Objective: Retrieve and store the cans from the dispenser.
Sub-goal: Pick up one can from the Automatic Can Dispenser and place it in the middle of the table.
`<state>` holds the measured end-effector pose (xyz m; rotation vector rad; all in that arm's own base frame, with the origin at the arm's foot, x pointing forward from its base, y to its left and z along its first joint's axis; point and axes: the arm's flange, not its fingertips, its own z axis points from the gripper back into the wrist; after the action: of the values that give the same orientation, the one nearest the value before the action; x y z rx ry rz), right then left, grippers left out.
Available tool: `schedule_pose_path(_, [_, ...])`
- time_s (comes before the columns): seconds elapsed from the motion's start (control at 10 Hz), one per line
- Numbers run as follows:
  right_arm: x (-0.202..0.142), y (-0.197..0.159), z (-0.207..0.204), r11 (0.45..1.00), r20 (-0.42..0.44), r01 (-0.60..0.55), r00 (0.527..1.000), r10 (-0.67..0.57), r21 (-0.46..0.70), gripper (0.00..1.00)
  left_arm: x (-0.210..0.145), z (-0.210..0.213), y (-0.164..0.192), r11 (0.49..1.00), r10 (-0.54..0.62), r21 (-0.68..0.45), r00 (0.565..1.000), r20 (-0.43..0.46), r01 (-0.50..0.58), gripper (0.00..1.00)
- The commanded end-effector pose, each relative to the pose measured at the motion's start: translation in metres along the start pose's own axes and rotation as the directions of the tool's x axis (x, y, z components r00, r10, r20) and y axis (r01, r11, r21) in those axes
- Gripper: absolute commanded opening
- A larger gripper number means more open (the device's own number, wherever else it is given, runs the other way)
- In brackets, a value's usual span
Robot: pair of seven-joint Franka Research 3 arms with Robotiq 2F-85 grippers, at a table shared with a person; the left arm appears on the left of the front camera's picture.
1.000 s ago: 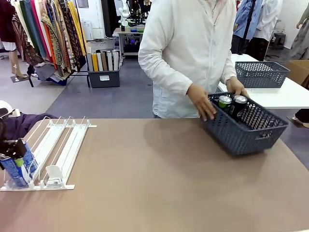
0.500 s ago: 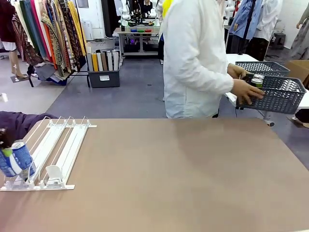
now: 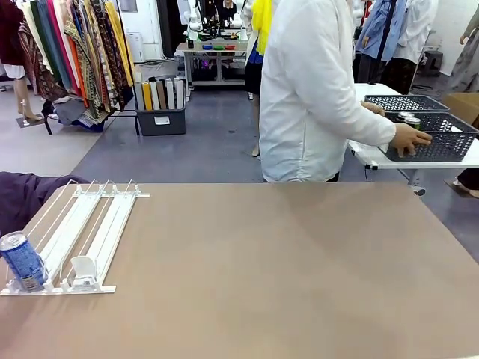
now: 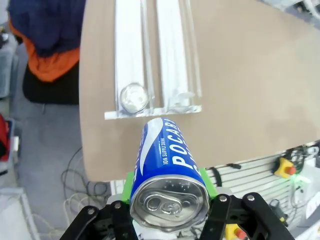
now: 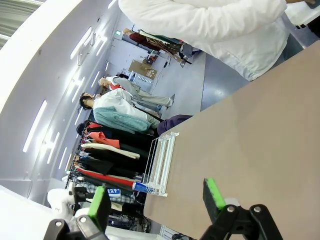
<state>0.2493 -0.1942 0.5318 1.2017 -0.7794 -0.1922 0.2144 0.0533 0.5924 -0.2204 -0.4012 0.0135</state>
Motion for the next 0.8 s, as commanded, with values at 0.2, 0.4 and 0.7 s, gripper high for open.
schedule_pose_path(0.2, [0.0035, 0.0026, -0.0017, 1.0, 0.022, -0.018, 1.0, 0.017, 0.024, 1.0, -0.001, 0.0136, -0.0026, 0.998, -0.011, -0.056, 0.999, 0.045, 0.014, 0.0])
schedule_pose_path(0.4, [0.0035, 0.0026, -0.0017, 1.0, 0.022, -0.018, 1.0, 0.017, 0.024, 1.0, -0.001, 0.0136, -0.0026, 0.998, -0.011, -0.056, 0.999, 0.045, 0.014, 0.0])
schedule_pose_path(0.7, [0.0035, 0.0026, -0.0017, 1.0, 0.022, -0.018, 1.0, 0.017, 0.024, 1.0, -0.001, 0.0136, -0.0026, 0.998, -0.011, -0.056, 0.999, 0.045, 0.014, 0.0])
